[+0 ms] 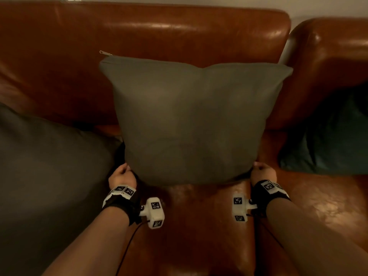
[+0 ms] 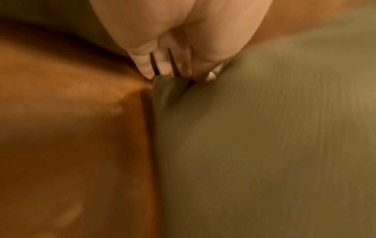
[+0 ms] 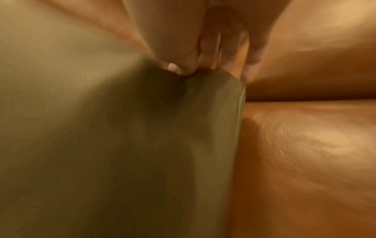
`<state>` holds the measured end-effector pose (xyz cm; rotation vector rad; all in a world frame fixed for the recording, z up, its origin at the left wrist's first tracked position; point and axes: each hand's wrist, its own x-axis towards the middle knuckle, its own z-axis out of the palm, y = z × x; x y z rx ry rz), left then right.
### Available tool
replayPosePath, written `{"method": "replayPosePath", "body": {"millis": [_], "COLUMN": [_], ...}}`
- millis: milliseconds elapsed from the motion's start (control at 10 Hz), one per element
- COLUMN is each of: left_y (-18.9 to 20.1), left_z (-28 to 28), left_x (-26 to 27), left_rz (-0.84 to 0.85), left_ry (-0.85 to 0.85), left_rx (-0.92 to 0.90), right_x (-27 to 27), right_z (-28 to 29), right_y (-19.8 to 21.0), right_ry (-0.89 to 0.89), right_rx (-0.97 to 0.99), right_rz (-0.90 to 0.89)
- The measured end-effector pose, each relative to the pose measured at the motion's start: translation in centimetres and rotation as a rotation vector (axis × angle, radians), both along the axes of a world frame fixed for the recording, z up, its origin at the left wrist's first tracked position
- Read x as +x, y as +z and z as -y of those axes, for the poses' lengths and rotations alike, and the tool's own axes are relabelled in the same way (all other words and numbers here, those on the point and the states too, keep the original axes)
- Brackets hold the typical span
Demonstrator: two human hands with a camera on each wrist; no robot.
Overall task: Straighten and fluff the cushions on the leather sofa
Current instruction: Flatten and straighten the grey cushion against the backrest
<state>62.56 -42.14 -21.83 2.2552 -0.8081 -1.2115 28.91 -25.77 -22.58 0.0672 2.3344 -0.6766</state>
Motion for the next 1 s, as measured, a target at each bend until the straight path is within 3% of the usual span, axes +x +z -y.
{"method": "replayPosePath", "body": {"millis": [100,300,500,600,700,800,1000], "left_y": [0.1,-0.3,-1.3,-1.8,-1.8,-1.8,-2.6], "left_z": [0.7,0.2,-2.4,-1.9,-0.8,-0.2,-1.3], "left_x": [0.3,0.2,0.4,0.6,0.8,1.1,1.0], "left_rz": [-0.016,0.004,0.068,0.082,0.005,-0.070,-0.055], "left_ry": [0.109,0.062,-0.064,0.000,0.072,0.030,0.055], "left_rx": [-0.013,-0.072,0.042,0.035,0.081,0.154,0.165], "right_x": [-0.4,0.6,1.2,0.9,0.4,0.3,-0.3], "right_z": [-0.6,-0.7,-2.0,-1.6,-1.3,-1.3,-2.1], "right_y": [0.1,0.3,0.6,0.5,0.0,0.0,-2.3], "right_ry": [-0.134,-0.207,0.012,0.039,-0.015,-0.091,-0.227], "right_rx": [-0.023,-0.092,-0.049,0.025,0.065,0.084,-0.089], "right_rz": [0.013,0.034,0.130,0.144,0.099,0.134,0.229]}}
